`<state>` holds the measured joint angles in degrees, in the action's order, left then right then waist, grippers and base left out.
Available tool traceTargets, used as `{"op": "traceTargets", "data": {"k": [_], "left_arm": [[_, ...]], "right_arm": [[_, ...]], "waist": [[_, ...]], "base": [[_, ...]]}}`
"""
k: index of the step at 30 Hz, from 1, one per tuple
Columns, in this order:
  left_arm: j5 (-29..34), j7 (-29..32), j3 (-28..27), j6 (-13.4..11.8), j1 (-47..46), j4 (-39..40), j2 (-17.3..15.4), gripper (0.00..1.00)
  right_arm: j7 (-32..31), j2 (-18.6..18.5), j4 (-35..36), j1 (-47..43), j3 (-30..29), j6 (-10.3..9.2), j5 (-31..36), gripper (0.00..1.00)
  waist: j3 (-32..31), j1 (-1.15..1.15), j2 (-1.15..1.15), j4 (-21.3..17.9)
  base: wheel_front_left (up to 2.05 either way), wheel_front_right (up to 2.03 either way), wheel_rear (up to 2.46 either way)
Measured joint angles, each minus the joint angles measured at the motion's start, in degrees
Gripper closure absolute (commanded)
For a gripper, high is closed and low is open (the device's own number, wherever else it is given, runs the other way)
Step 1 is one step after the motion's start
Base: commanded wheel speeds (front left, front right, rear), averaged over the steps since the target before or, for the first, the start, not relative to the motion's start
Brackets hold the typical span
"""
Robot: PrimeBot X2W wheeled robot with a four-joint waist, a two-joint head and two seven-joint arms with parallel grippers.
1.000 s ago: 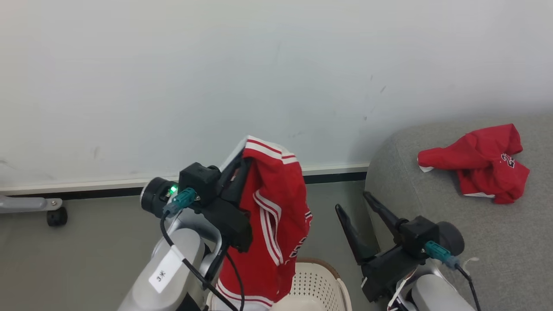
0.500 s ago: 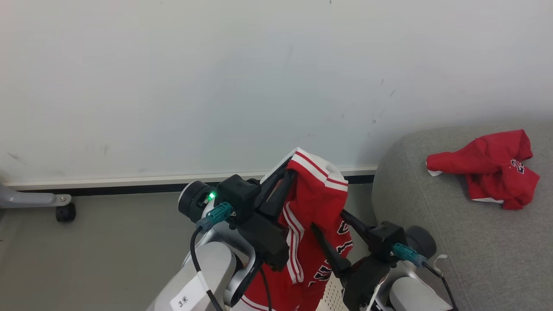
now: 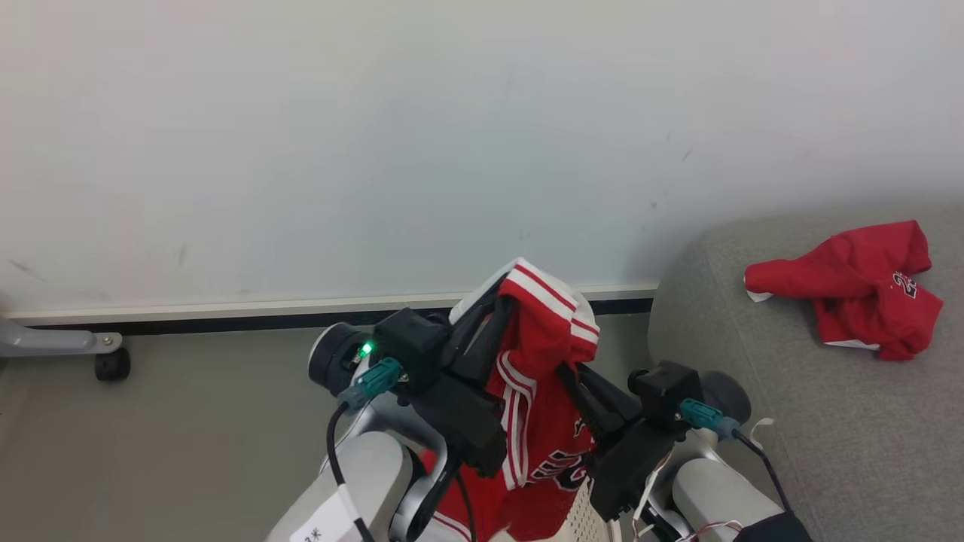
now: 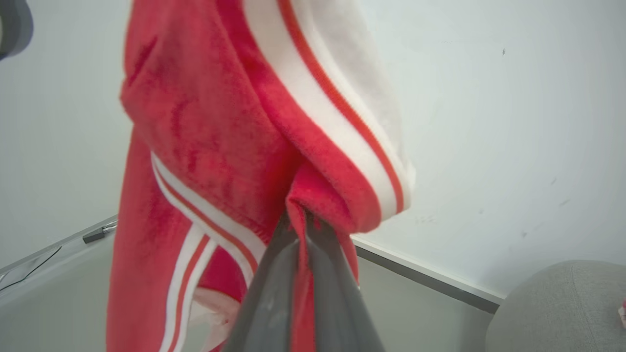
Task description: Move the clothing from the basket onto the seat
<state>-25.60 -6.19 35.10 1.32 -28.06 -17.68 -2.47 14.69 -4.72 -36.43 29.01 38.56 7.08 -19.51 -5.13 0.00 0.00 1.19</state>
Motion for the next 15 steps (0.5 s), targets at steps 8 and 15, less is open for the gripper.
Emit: {"op": "traceTargets", "data": {"k": [8,15], "left_arm": [[-1.5,0.0,-2.5,-1.7,2.9,0.4,-2.2,0.0],[-1.7,-0.6,-3.6,-3.3,5.5,0.4,-3.2,0.0]], "right_arm": [[0.0,-3.2,2.6,2.0,-0.6,0.0,-1.7,1.0],[0.0,-6.9,5.3,2.4,-2.6,0.0,-1.7,1.0]], "waist": [[0.6,0.0,0.0,-1.6],[1.0,0.0,0.0,-3.8]], "base": [[0.0,0.0,0.0],[0.0,0.0,0.0]]}}
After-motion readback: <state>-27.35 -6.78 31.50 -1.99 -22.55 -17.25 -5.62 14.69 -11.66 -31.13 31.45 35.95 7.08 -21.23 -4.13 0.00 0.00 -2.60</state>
